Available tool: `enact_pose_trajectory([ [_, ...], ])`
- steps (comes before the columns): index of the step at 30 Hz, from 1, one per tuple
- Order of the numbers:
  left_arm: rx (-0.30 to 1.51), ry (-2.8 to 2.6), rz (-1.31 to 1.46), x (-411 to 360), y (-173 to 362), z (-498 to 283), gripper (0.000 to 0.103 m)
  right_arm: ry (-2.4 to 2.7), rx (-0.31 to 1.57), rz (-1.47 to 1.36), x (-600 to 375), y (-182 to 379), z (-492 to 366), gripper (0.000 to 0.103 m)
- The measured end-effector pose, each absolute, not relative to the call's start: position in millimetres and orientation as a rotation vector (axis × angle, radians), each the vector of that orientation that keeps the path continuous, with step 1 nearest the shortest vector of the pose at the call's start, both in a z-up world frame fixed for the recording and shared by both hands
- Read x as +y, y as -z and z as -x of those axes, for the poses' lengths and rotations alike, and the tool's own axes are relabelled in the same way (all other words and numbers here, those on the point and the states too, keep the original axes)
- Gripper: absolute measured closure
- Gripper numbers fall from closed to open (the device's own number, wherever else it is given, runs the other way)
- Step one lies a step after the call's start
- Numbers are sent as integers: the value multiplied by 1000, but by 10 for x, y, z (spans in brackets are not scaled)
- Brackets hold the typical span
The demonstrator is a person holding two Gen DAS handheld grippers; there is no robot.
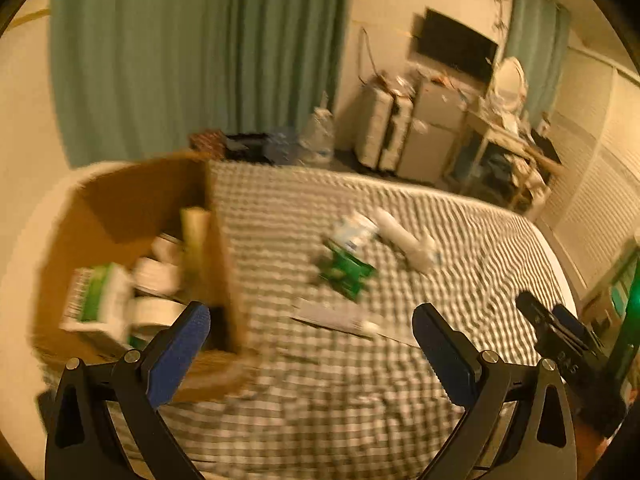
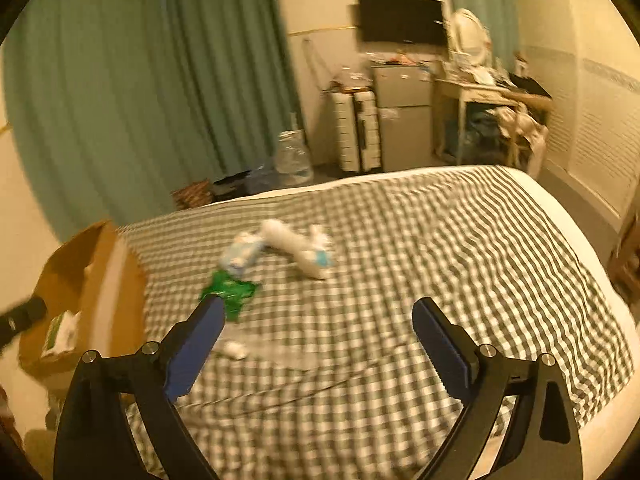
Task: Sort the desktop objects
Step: 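Move both tools back over the bed toward the snack bag and plush toy, then grasp the green snack bag with the left tool while the right grasps the white plush toy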
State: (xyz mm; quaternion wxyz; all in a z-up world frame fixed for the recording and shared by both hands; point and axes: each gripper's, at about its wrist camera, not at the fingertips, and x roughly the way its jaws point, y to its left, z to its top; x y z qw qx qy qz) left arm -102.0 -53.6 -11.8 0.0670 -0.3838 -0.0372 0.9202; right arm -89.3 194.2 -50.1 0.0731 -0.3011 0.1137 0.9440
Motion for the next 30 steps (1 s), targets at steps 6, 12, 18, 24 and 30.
enact_pose_trajectory([
  [6,-66,-2676,1301,45,761,1300,0,-2771,539,994,2271,822,1131,8],
  [12,-141,-2647,1576,106,1371,1796,0,-2847,360,1043,2073,978,1513,8],
  [18,-300,-2669,1702,-53,1757,2001,0,-2861,336,1053,2137,1174,1993,8],
  [24,-223,-2727,1580,-2,1743,2299,0,-2849,400,1087,2072,1346,2544,8],
  [30,119,-2722,1458,245,1762,2708,0,-2837,438,1178,2019,1517,2835,27],
])
